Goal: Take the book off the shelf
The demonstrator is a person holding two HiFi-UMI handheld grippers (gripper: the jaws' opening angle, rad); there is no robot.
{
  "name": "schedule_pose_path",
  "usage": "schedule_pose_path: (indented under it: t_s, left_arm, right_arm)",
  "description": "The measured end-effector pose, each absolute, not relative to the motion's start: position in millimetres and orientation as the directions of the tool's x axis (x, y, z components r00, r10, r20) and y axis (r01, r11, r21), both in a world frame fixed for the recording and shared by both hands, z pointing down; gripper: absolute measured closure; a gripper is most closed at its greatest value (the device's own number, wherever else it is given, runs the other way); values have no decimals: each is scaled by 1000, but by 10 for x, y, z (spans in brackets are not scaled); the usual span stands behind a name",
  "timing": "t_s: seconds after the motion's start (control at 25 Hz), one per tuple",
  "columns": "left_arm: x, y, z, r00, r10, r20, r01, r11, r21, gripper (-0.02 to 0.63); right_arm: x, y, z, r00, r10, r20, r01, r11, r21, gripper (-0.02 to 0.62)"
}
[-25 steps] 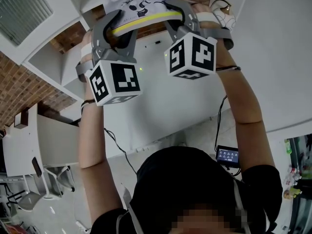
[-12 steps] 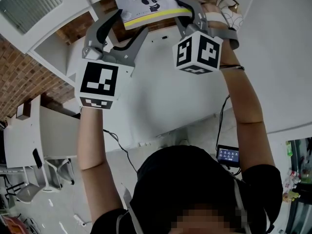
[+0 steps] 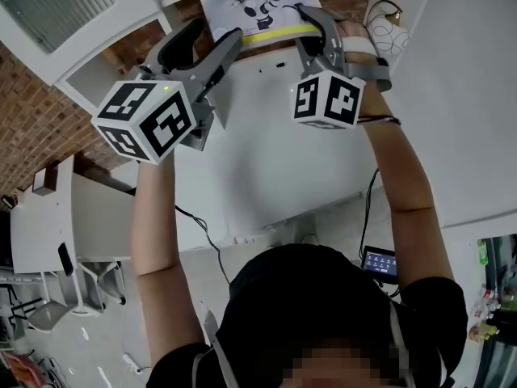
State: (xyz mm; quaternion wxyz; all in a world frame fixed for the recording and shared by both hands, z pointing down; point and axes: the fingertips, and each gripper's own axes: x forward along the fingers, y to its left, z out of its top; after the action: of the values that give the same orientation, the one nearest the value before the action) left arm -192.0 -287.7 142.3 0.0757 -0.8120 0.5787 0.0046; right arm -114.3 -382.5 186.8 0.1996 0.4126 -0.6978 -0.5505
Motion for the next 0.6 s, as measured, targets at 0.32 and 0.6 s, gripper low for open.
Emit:
schedule_pose_path:
  t_s: [0.32,0.6]
  left_arm:
    - [-2170,-3244,1518,294,-954,-54,-948,-298,112,308]
    - [-2160,-3566,1515,337,-939,-63,-898,-341,278,296]
  right_arm:
    - [-1142,-3872,1908,-587,-784,-201,-344,18,939,489]
    - [-1148,-3880,1929,-601,-773,-201,-340,20,940,486]
